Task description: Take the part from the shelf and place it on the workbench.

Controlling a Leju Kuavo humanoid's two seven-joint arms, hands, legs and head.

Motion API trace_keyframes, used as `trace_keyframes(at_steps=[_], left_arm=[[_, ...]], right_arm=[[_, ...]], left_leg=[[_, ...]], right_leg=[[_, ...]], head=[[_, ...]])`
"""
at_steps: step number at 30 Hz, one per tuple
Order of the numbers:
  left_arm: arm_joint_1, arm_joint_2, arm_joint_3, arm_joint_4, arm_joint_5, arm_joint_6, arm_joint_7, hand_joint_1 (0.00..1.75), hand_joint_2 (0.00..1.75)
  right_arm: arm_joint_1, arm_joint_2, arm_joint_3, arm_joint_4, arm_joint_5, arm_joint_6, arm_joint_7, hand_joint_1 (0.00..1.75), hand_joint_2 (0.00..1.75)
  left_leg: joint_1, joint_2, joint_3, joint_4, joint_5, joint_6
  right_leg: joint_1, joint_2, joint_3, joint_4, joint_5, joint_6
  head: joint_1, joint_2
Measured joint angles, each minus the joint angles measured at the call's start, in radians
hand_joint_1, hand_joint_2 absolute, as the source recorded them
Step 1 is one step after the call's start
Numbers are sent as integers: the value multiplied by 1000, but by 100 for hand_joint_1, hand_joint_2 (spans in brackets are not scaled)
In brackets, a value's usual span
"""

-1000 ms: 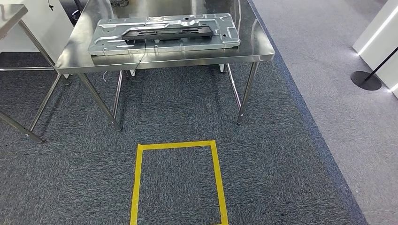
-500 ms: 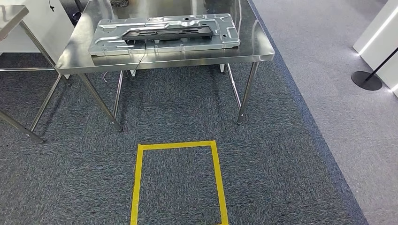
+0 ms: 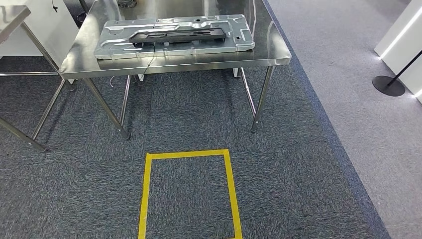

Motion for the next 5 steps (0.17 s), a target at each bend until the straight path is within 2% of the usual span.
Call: trace_keyframes(at_steps=[5], left_arm=[[20, 3, -105, -15, 77, 0, 25, 0, 0]], right_arm=[[17, -4, 62, -17, -100, 3, -15, 0, 175]], left_leg=[[0, 0, 0, 0, 0, 0]], right_leg=[[0, 0, 0, 0, 0, 0]], head=[[0, 0]])
